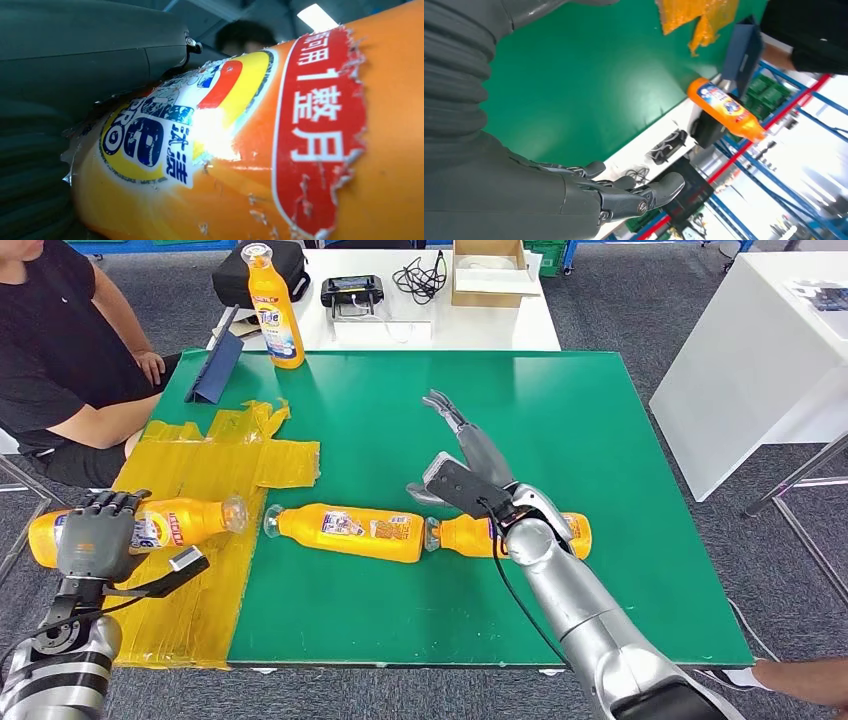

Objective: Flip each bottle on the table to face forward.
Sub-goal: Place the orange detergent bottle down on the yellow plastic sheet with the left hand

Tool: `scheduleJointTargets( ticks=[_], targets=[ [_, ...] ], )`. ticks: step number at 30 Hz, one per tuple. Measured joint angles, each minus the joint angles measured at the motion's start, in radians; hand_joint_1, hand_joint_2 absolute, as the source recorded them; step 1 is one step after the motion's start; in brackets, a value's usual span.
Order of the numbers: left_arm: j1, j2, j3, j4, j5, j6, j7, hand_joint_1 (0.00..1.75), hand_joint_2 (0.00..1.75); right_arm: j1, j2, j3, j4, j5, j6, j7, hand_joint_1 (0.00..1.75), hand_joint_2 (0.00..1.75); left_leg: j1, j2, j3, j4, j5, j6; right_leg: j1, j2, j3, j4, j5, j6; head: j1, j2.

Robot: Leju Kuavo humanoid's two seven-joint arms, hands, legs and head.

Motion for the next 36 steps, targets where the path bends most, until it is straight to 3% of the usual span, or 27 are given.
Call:
scheduleJointTargets(
  ticks=[4,8,16,26,30,33,36],
  targets=[
    [-0.049,0.036,-0.004,0.095,0.005,0.0,0.053,1.75,1.75,-0.016,0.012,0.011,0.045,0.003,0.0,0.0,0.0,1.75,0.0,-0.001,0.0,0.0,0.0,0.0,0.0,-0.002,0.0,0.0,0.0,0.0,0.0,0.0],
    [-0.113,0.037,-0.047,0.187,-0.022,-0.005,0.122,1.75,1.75,-0.017,0.033,0.036,0.067,0.014,0.001,0.007,0.0,1.75,-0.001,-0.002,0.0,0.0,0.0,0.0,0.0,-0.003,0.0,0.0,0.0,0.0,0.0,0.0],
    [-0.231,-0.04,-0.196,0.341,-0.012,-0.05,0.172,1.75,1.75,-0.016,0.077,0.096,0.106,0.039,0.003,0.016,0.0,1.75,-0.002,-0.002,-0.001,0.001,0.0,0.0,-0.002,-0.003,0.0,0.0,0.0,0.0,0.0,0.0],
    [-0.26,-0.079,-0.245,0.394,0.009,-0.078,0.172,1.75,1.75,-0.01,0.083,0.122,0.131,0.047,0.003,0.017,0.0,1.75,-0.002,-0.002,-0.001,0.001,0.0,0.0,-0.002,-0.003,-0.001,0.0,0.0,0.0,0.0,0.0],
    [-0.262,-0.102,-0.276,0.404,-0.019,-0.144,0.213,1.01,1.75,0.003,0.092,0.133,0.131,0.058,0.005,0.017,0.0,1.75,-0.002,-0.002,-0.001,0.001,0.0,0.0,-0.002,-0.003,0.0,0.0,0.0,0.0,0.0,0.0],
    [-0.264,-0.115,-0.309,0.416,-0.047,-0.178,0.244,1.01,1.75,0.015,0.101,0.143,0.131,0.065,0.01,0.017,0.0,1.75,-0.002,-0.002,-0.001,0.001,0.001,0.0,-0.002,-0.003,0.0,0.0,0.0,0.0,0.0,0.0],
    [-0.269,-0.12,-0.329,0.422,-0.052,-0.184,0.253,0.25,1.75,0.022,0.106,0.149,0.131,0.066,0.013,0.017,0.0,1.75,-0.002,-0.002,-0.001,0.001,0.0,0.0,-0.003,-0.003,0.0,0.0,0.0,0.0,0.0,0.0]
  ],
)
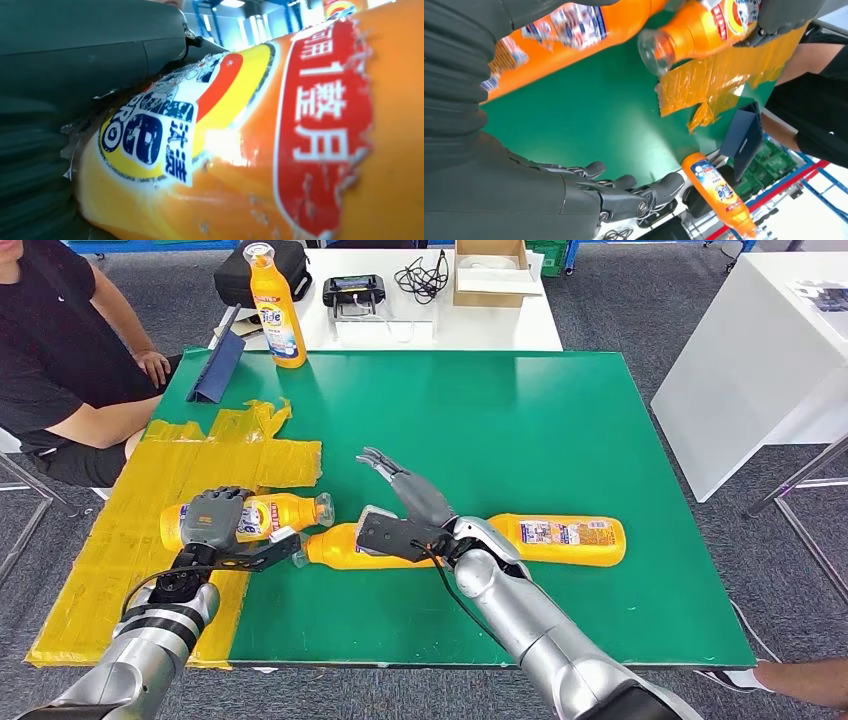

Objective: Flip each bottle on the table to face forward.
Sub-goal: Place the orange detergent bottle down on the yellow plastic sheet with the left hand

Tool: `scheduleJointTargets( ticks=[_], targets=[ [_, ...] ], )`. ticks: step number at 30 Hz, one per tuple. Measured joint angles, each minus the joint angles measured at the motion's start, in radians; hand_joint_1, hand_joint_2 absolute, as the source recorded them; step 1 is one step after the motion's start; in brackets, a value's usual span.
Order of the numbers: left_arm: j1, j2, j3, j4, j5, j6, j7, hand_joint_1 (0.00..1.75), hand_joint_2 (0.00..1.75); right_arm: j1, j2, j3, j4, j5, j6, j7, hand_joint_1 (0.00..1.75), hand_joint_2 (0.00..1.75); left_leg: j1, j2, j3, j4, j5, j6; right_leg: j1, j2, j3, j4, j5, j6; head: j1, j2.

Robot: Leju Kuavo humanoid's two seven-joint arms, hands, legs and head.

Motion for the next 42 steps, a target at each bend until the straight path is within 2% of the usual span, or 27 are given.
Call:
scheduleJointTargets(
  ticks=[1,12,14,16,20,23,25,31,37,42],
  targets=[
    [-0.001,-0.001,-0.004,0.002,0.0,-0.002,0.001,0.0,1.75,0.001,0.0,0.001,0.0,0.0,0.001,0.0,0.0,1.75,0.0,0.0,0.0,0.0,0.0,0.0,0.0,0.0,0.0,0.0,0.0,0.0,0.0,0.0],
    [-0.017,0.002,-0.036,0.023,0.038,-0.053,-0.028,0.0,1.75,0.007,0.003,0.016,0.006,0.023,0.005,0.023,0.0,1.75,0.0,0.0,0.0,0.0,0.001,0.0,0.0,0.0,0.001,0.001,0.0,0.0,0.0,0.0],
    [-0.02,0.003,-0.041,0.024,0.078,-0.068,-0.059,0.0,1.75,0.003,0.006,0.018,0.019,0.041,0.005,0.04,0.0,1.75,0.0,0.0,0.0,0.0,0.001,0.0,0.0,0.0,0.001,0.001,0.0,0.0,0.0,0.0],
    [-0.023,0.004,-0.043,0.025,0.159,-0.104,-0.125,0.0,1.75,-0.006,0.008,0.025,0.042,0.067,0.005,0.066,0.0,1.75,0.0,0.0,0.0,0.0,0.001,0.0,0.0,0.0,0.001,0.001,0.0,0.0,0.0,0.0],
    [-0.026,0.017,-0.038,0.024,0.335,-0.198,-0.279,0.0,0.0,-0.029,0.008,0.036,0.1,0.091,0.006,0.091,0.0,1.75,0.0,0.0,0.0,0.0,0.001,0.0,0.0,0.0,0.001,0.002,0.0,0.0,0.0,0.0],
    [-0.025,0.027,-0.029,0.021,0.419,-0.245,-0.333,0.0,0.0,-0.043,0.008,0.042,0.134,0.104,0.01,0.102,0.0,1.75,0.0,0.0,0.001,0.0,0.001,0.0,0.0,0.0,0.001,0.002,0.0,0.0,0.0,0.0],
    [-0.021,0.038,-0.017,0.013,0.518,-0.301,-0.401,0.0,0.0,-0.055,0.006,0.046,0.161,0.12,0.014,0.115,0.0,1.75,0.0,0.0,0.001,0.0,0.001,0.0,0.0,0.0,0.001,0.002,0.0,0.0,0.0,0.0],
    [0.04,0.076,0.043,-0.081,0.867,-0.551,-0.57,0.0,0.0,-0.079,-0.007,0.063,0.23,0.169,0.021,0.148,0.0,1.75,0.0,0.0,0.002,0.0,0.001,0.0,0.0,0.0,0.001,0.002,0.0,0.0,0.0,0.0],
    [0.092,0.087,0.095,-0.167,1.007,-0.663,-0.587,0.0,0.0,-0.088,-0.012,0.07,0.266,0.182,0.029,0.16,0.0,1.75,0.0,0.0,0.001,0.0,0.001,0.0,0.0,0.0,0.0,0.003,0.0,0.0,0.0,0.0],
    [0.125,0.081,0.147,-0.26,1.331,-0.897,-0.591,0.0,0.0,-0.097,-0.013,0.09,0.301,0.233,0.102,0.205,0.0,1.75,0.0,0.0,0.001,0.0,0.001,0.0,0.0,0.0,0.0,0.002,0.0,0.0,0.0,0.0]
  ],
)
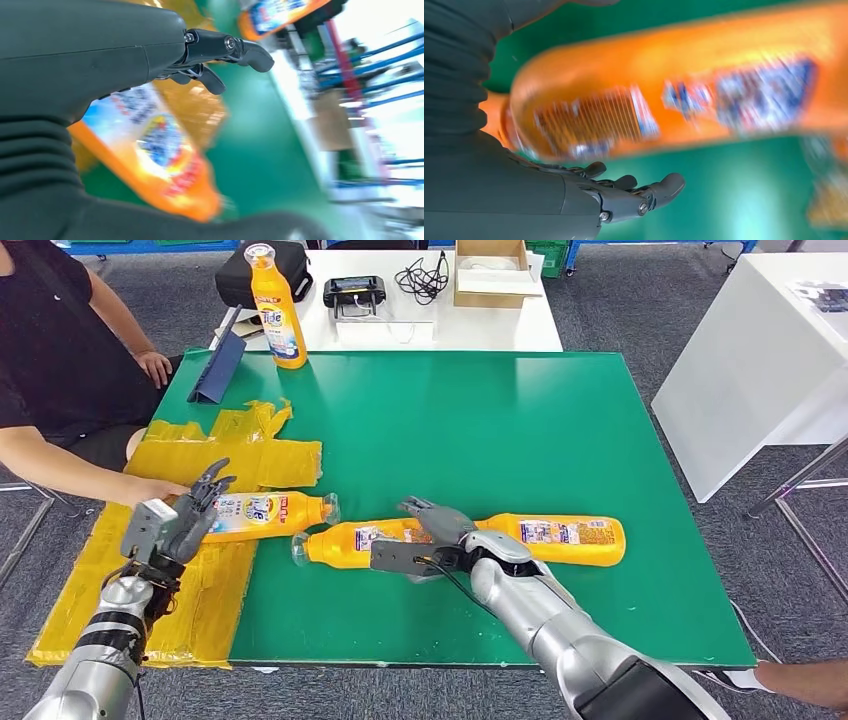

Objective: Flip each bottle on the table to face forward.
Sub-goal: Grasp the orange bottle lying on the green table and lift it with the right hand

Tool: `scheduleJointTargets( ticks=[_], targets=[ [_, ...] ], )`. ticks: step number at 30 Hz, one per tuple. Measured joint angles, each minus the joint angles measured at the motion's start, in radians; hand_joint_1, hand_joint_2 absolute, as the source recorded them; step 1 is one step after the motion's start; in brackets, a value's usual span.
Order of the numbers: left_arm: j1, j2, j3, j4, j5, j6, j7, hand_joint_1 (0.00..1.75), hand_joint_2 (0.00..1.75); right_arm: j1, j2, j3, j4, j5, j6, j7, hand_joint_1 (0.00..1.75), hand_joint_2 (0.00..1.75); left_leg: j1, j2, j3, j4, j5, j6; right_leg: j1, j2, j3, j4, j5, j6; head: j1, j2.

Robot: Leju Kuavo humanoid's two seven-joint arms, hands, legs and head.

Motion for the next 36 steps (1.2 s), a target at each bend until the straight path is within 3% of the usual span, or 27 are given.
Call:
scheduleJointTargets(
  ticks=[1,5,14,16,18,20,23,26,32,36],
  targets=[
    [0.003,-0.003,0.012,-0.018,0.053,-0.044,0.001,0.0,0.0,-0.004,0.0,0.009,0.01,0.016,0.03,0.015,0.0,1.75,0.0,0.0,0.0,0.0,0.0,0.0,0.0,0.0,0.0,0.0,0.0,0.0,0.0,0.0],
    [0.0,-0.022,0.049,-0.069,0.166,-0.141,0.024,0.0,0.0,-0.025,-0.001,0.057,0.047,0.074,0.156,0.068,1.75,1.75,-0.001,0.0,0.001,0.0,0.0,0.0,0.0,0.0,0.0,-0.001,0.0,0.0,0.0,0.0],
    [-0.099,-0.079,0.045,-0.049,0.214,-0.15,0.041,0.0,0.0,-0.032,0.008,0.137,0.091,0.131,0.219,0.137,1.75,1.75,-0.001,0.001,0.006,0.0,0.0,0.0,0.0,0.0,0.004,-0.001,0.0,0.0,0.0,0.0],
    [-0.112,-0.087,0.043,-0.04,0.23,-0.155,0.042,0.0,0.0,-0.029,0.009,0.139,0.095,0.11,0.182,0.145,1.75,1.75,-0.001,0.001,0.007,0.0,0.0,0.0,0.0,0.0,0.005,-0.001,0.0,0.0,0.0,0.0],
    [-0.117,-0.094,0.043,-0.036,0.251,-0.16,0.053,0.0,0.0,-0.019,0.009,0.124,0.097,0.058,0.088,0.128,1.75,1.75,-0.001,0.001,0.007,0.0,0.0,0.0,0.0,0.001,0.005,-0.001,0.0,0.0,0.0,0.0],
    [-0.112,-0.1,0.043,-0.038,0.28,-0.166,0.073,0.0,0.0,0.005,0.007,0.08,0.097,-0.034,-0.055,0.042,1.75,1.75,-0.001,0.001,0.006,0.0,0.0,0.0,0.0,0.001,0.005,-0.001,0.0,0.0,0.0,0.0],
    [-0.089,-0.114,0.043,-0.062,0.318,-0.167,0.104,0.0,0.0,0.051,0.003,-0.046,0.077,-0.214,-0.221,-0.172,1.75,1.75,-0.001,0.001,0.005,0.0,0.0,0.0,0.0,0.001,0.004,0.0,0.0,0.0,0.0,0.0],
    [-0.065,-0.128,0.043,-0.093,0.333,-0.16,0.119,0.0,0.0,0.078,0.003,-0.179,0.04,-0.323,-0.252,-0.298,1.75,1.75,-0.001,0.0,0.004,0.0,0.0,0.0,0.0,0.0,0.003,0.0,0.0,0.0,0.0,0.0],
    [-0.048,-0.145,0.042,-0.127,0.343,-0.153,0.125,0.0,0.0,0.114,0.003,-0.308,-0.004,-0.363,-0.259,-0.353,1.75,1.75,-0.001,0.0,0.001,0.0,0.0,0.0,0.0,0.0,0.001,0.0,0.0,0.0,0.0,0.0],
    [-0.027,-0.154,0.037,-0.165,0.374,-0.128,0.149,0.0,1.75,0.157,0.01,-0.388,-0.087,-0.432,-0.259,-0.467,1.75,1.75,-0.001,0.0,0.001,0.0,0.0,0.0,-0.001,0.0,0.0,0.0,0.0,0.0,0.0,0.0]
  ],
)
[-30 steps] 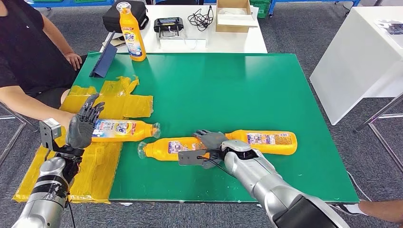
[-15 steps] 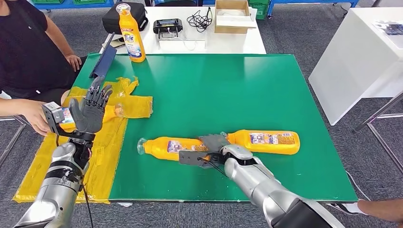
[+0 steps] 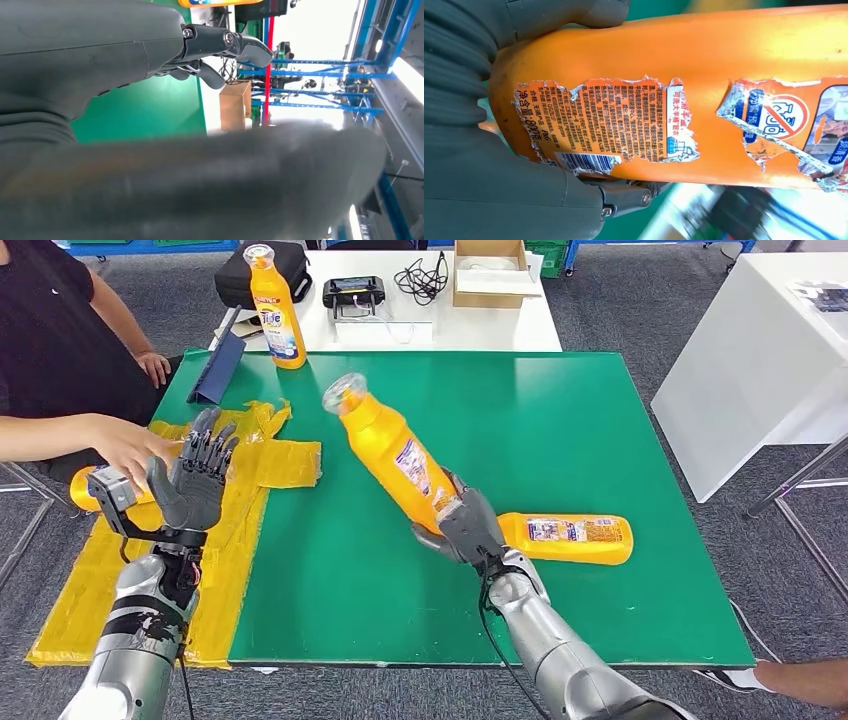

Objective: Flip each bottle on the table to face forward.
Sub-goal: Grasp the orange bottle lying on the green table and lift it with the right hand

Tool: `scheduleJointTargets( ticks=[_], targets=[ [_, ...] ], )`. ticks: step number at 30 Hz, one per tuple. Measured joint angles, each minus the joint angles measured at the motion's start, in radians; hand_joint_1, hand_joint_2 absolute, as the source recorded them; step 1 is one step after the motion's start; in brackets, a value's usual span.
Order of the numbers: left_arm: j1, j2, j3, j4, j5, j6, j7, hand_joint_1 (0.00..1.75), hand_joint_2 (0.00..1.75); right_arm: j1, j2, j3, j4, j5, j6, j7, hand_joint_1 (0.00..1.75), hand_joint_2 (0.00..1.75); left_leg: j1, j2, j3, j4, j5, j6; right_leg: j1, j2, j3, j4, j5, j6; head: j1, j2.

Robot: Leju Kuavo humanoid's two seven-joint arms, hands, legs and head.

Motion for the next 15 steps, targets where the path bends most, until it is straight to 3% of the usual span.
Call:
scheduleJointTargets(
  ticks=[7,15],
  targets=[
    [0.068,-0.009,-0.054,-0.067,0.058,-0.007,0.065,0.0,1.75,0.075,0.021,-0.054,-0.188,0.023,0.052,0.02,1.75,1.75,0.0,0.0,-0.001,0.0,0.0,0.0,0.0,0.0,-0.001,0.0,0.0,0.0,0.0,0.0],
    [0.173,-0.034,-0.188,-0.211,0.056,0.013,0.1,0.0,1.75,0.08,0.071,0.019,-0.213,0.09,0.13,0.089,1.75,1.75,0.0,0.0,-0.002,0.0,0.0,0.0,0.0,0.0,-0.002,0.0,0.0,0.0,0.0,0.0]
  ],
)
